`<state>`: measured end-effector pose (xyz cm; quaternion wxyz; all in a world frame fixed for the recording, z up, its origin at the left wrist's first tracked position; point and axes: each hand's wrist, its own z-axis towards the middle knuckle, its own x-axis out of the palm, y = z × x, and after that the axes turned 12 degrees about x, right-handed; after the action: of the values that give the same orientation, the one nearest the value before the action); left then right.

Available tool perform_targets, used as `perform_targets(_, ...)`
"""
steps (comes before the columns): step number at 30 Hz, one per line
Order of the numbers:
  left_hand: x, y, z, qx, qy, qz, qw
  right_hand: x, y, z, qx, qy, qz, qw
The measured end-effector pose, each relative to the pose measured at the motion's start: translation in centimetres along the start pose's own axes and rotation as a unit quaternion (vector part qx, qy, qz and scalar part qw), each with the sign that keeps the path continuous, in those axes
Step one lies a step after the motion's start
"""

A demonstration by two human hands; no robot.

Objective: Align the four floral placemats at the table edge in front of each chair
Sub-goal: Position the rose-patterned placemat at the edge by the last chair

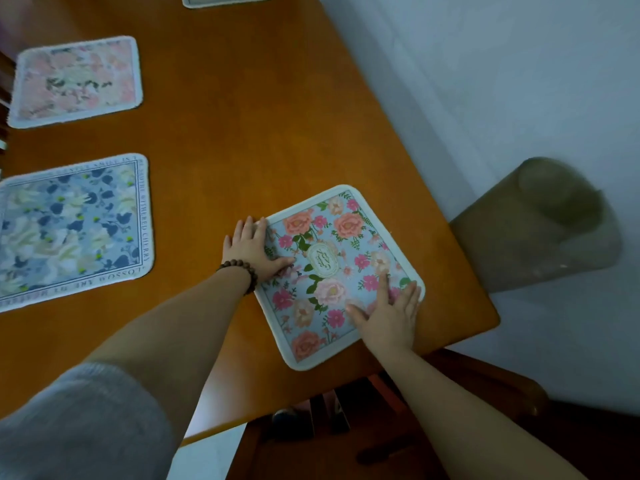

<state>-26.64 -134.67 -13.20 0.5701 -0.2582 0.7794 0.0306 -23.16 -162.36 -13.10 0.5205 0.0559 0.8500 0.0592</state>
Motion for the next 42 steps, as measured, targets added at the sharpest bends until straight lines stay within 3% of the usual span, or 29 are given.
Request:
perform_targets(12,2.3,1.4,-5.0,-0.008,-0.030,-0.018,0.999,0.1,1.8,3.8,-0.041,-0.003,-0.028,0.999)
perform_targets(23,5.1,0.0,-12.0,-0.039,-0.108,-0.048,0.992,-3.3,2.8,10.4,-0.215,0.020,-0.115,0.970)
perform_targets(27,5.1,-0.5,-13.5,-0.032,-0.106,-0.055,0.992,-5.1,3.1,12.3,-0.257,0.050,-0.096,0.960)
perform_targets(30,5.1,-0.7,-13.8,-0.047,-0.111,-0.045,0.992,-5.0,1.8,10.9,-0.213,0.022,0.014,0.977)
perform_targets(33,5.0,-0.8,-13.2,-0.050,-0.087,-0.050,0.994,-3.5,0.5,7.8,-0.108,-0.013,0.088,0.990)
perform_targets(36,4.8,-0.9,-12.2,-0.043,-0.043,-0.066,0.996,-1.6,-0.3,4.4,-0.055,-0.027,0.068,0.996)
perform_targets(42,4.8,-1.3,-11.4,-0.021,-0.019,-0.075,0.997,0.2,-0.2,2.6,-0.070,-0.015,0.029,0.997)
